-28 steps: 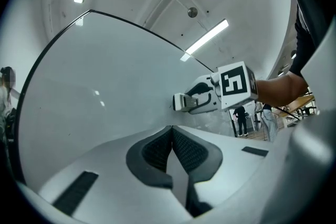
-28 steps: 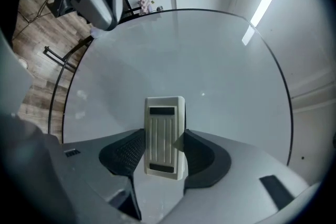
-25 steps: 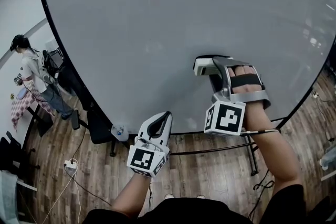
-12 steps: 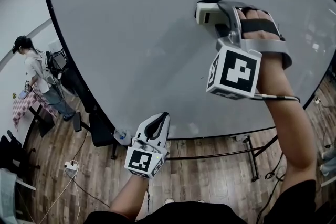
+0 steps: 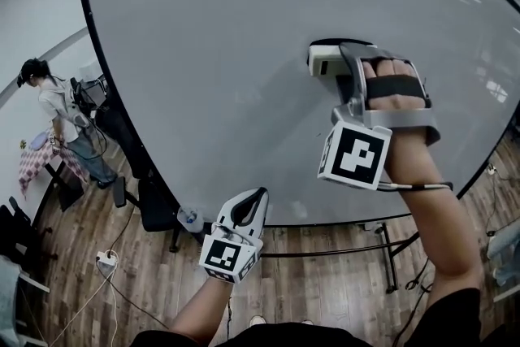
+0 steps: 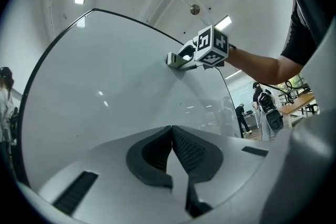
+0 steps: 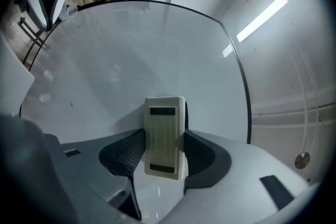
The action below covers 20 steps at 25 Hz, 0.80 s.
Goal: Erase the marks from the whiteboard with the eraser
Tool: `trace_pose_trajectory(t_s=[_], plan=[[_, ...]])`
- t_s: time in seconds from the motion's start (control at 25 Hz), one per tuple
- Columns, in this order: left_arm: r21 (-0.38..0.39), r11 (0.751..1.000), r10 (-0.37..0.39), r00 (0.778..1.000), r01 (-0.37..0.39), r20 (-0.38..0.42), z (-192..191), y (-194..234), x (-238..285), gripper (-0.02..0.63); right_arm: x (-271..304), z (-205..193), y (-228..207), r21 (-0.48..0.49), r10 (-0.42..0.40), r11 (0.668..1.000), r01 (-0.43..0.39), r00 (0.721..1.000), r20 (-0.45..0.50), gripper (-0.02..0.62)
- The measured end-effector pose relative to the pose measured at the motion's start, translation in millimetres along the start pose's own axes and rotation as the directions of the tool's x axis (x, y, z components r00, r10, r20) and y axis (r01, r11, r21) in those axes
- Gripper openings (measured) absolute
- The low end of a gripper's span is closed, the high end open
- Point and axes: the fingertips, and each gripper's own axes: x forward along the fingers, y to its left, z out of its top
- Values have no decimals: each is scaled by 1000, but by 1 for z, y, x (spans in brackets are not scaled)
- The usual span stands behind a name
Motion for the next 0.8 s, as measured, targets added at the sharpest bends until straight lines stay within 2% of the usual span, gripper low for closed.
trace_pose_trajectory(t_s=[0.32,0.48,0.8], plan=[[-4,999,-34,999,34,35,5,-9,5,18,-6,6,42,-37,44,998,-44,999,3,252],[8,998,-56,998,56,31,4,-15,4,18,-12,9,67,-25,77,997,-77,997,5,253],[4,999,-36,999,36,22,5,-11,1,18,-17,11,110,-29,135,990,-135,991,6,253]])
